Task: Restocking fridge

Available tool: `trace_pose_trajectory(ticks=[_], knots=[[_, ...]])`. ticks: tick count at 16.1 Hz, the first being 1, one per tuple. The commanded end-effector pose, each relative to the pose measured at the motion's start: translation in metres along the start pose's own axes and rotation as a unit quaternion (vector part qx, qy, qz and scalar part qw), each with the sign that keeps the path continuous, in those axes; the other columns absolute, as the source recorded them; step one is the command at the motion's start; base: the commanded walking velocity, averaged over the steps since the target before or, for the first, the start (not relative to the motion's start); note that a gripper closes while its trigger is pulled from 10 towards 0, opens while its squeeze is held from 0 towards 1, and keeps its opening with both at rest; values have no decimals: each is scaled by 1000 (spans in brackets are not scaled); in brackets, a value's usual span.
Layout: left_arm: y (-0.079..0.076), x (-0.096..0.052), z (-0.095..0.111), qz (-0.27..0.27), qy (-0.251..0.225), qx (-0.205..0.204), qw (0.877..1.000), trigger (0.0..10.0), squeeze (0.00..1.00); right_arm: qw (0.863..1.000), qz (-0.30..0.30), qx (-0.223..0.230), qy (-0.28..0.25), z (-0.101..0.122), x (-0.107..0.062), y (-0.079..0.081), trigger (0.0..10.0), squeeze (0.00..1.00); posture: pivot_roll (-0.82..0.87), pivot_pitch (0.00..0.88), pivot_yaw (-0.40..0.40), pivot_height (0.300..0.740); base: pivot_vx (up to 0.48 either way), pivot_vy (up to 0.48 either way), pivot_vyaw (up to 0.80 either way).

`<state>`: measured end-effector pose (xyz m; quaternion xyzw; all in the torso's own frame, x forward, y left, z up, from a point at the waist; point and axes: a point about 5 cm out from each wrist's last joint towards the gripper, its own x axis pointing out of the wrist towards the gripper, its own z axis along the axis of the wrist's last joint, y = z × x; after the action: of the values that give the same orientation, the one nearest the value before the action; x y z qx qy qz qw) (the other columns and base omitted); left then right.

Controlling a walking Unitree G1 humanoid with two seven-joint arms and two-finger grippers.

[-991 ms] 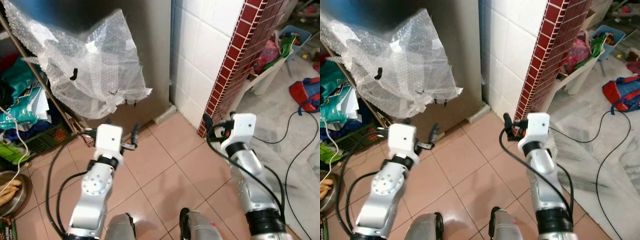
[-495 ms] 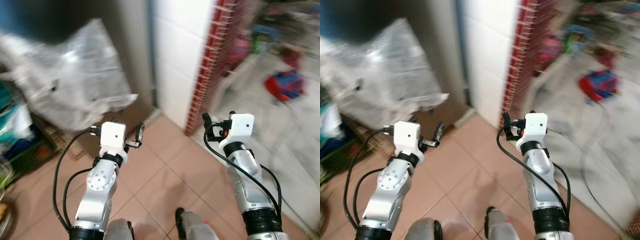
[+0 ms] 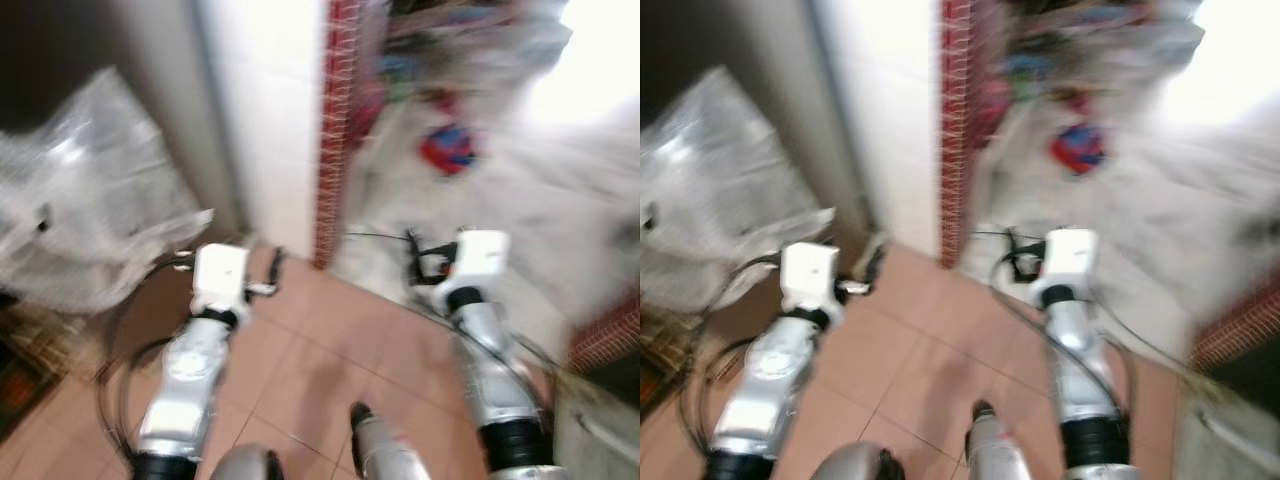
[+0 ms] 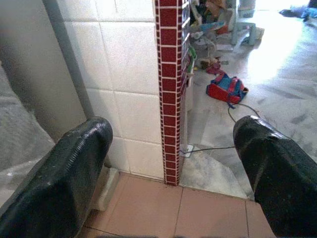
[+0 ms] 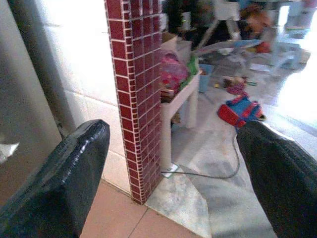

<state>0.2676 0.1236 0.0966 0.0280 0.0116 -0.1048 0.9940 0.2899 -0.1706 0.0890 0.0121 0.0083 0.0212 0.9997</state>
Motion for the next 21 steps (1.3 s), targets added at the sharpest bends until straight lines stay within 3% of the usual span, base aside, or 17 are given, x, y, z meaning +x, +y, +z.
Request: trace_pose_trajectory(ticks=[1,17,21], knots=[[0,0,0,0,-2,-4,1000,10000,0,1000,-2,1,-9,6,4,-2,10000,0,20,119,45,740,0,349,-494],[2,2,0,-5,-8,6,1000,10000,0,1000,-7,-3,-18,10,5,0,10000,0,18,126,52,740,0,422,-713],[3,3,3,22,-24,17,999,10000,0,1000,8,0,-7,9,8,3,10000,0,26,99,6,740,0,0,-600]])
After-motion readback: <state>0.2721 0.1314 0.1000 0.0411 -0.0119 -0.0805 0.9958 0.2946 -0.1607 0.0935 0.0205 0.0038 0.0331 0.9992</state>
